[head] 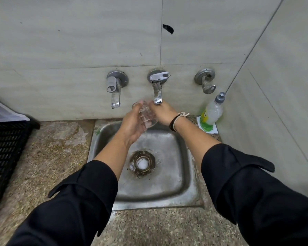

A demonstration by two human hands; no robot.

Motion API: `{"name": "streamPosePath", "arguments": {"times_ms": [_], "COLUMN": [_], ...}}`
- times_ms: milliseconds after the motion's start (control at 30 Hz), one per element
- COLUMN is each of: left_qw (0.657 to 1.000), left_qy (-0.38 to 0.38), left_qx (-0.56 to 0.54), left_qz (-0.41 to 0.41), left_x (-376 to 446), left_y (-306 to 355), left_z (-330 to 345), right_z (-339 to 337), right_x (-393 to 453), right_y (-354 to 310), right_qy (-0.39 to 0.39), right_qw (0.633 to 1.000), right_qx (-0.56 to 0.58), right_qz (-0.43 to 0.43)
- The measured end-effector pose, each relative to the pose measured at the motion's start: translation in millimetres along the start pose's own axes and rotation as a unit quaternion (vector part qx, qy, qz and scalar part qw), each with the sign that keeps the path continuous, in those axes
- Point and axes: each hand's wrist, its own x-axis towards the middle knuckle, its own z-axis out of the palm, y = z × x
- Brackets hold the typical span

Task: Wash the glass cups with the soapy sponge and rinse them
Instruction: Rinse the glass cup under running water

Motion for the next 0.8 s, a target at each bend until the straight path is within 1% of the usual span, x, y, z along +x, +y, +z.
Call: {"name": "streamPosePath", "arguments": {"times_ms": [33, 67, 100, 133, 167, 200, 233, 267, 300, 367, 433, 500, 567, 600, 633, 700, 767, 800], "left_qw": [1.0, 1.0, 1.0, 1.0, 1.0, 0.999, 0.999, 0.999, 0.999, 0.999, 0.997, 0.99, 0.982, 0.981, 0.982, 0.988, 0.993, 0.994], "left_qy": [-0.003, -0.008, -0.009, -0.013, -0.017, -0.023, -0.026, -0.029, -0.022, 0.013, 0.06, 0.085, 0.091, 0.078, 0.059, 0.03, 0.048, 0.064], "left_qx": [-0.008, -0.005, -0.003, 0.003, 0.01, 0.022, 0.034, 0.04, 0.041, 0.045, 0.051, 0.115, 0.166, 0.174, 0.174, 0.147, 0.099, 0.081], "left_qz": [0.005, 0.008, 0.008, 0.006, 0.009, 0.008, 0.008, 0.004, 0.003, -0.008, -0.012, -0.01, 0.017, 0.027, 0.033, 0.031, 0.032, 0.036], "left_x": [1, 0, 1, 1, 1, -1, 0, -2, -2, 2, 6, 13, 7, 4, 5, 7, 9, 11], "left_y": [2, 5, 6, 7, 6, 4, 0, -2, -4, -7, -4, -3, 0, 2, 0, -4, -9, -13], "left_z": [-5, -8, -11, -12, -12, -10, -7, -2, 2, 4, 5, 0, 5, 9, 11, 15, 18, 17], "right_z": [1, 3, 5, 7, 9, 11, 13, 14, 15, 21, 24, 23, 18, 17, 16, 18, 20, 22], "right_x": [0, 1, 4, 6, 9, 11, 11, 12, 12, 9, 6, 6, 9, 14, 17, 23, 24, 24], "right_y": [3, 7, 14, 17, 18, 17, 15, 15, 16, 23, 30, 37, 39, 40, 40, 40, 41, 42], "right_qy": [-0.041, -0.076, -0.092, -0.091, -0.067, -0.034, 0.008, 0.054, 0.094, 0.138, 0.133, 0.084, 0.046, 0.043, 0.044, 0.047, 0.036, 0.039], "right_qw": [0.991, 0.97, 0.957, 0.956, 0.966, 0.979, 0.99, 0.994, 0.993, 0.988, 0.99, 0.995, 0.998, 0.999, 0.998, 0.984, 0.956, 0.948], "right_qx": [0.127, 0.225, 0.269, 0.271, 0.24, 0.184, 0.116, 0.062, 0.039, 0.055, 0.037, -0.019, -0.032, -0.011, 0.033, 0.163, 0.276, 0.301], "right_qz": [0.032, 0.052, 0.06, 0.065, 0.071, 0.077, 0.075, 0.071, 0.065, 0.034, -0.014, -0.046, -0.025, 0.0, 0.018, 0.056, 0.087, 0.091]}}
